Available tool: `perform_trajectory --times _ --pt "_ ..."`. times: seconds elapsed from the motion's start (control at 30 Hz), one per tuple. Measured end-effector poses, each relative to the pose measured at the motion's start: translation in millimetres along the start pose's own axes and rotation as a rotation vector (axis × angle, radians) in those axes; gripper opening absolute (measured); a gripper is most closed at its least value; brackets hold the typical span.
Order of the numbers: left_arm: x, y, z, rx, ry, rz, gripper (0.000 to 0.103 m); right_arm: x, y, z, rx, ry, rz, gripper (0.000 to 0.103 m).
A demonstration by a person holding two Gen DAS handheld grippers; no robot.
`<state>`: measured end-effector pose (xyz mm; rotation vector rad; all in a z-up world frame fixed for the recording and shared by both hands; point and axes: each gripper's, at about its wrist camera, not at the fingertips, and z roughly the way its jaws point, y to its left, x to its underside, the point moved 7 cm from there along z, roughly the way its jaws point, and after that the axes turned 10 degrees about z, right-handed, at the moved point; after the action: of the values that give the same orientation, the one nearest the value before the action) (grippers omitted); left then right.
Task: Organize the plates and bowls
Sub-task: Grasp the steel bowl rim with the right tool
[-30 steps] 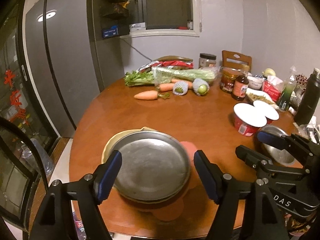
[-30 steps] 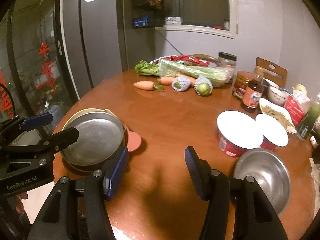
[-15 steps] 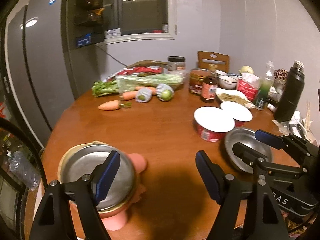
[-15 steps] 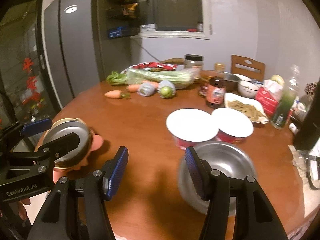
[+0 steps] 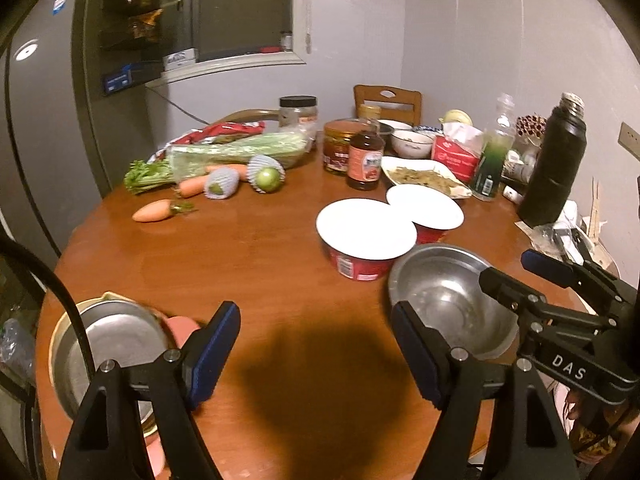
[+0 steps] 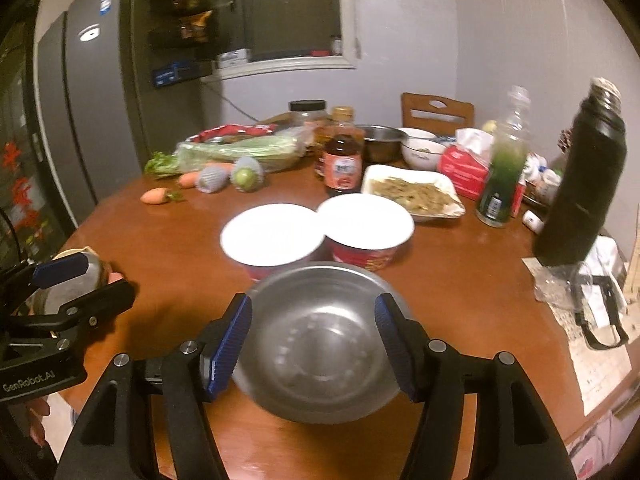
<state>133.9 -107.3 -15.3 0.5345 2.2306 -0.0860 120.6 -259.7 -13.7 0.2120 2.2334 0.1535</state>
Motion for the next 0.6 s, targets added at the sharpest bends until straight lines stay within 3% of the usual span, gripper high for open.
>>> perform_trajectory --times 0.6 --pt "-7.1 -40.6 43.7 0.083 0.066 0.044 0.078 9.0 -55.8 27.7 0.088 0.054 0.063 0.066"
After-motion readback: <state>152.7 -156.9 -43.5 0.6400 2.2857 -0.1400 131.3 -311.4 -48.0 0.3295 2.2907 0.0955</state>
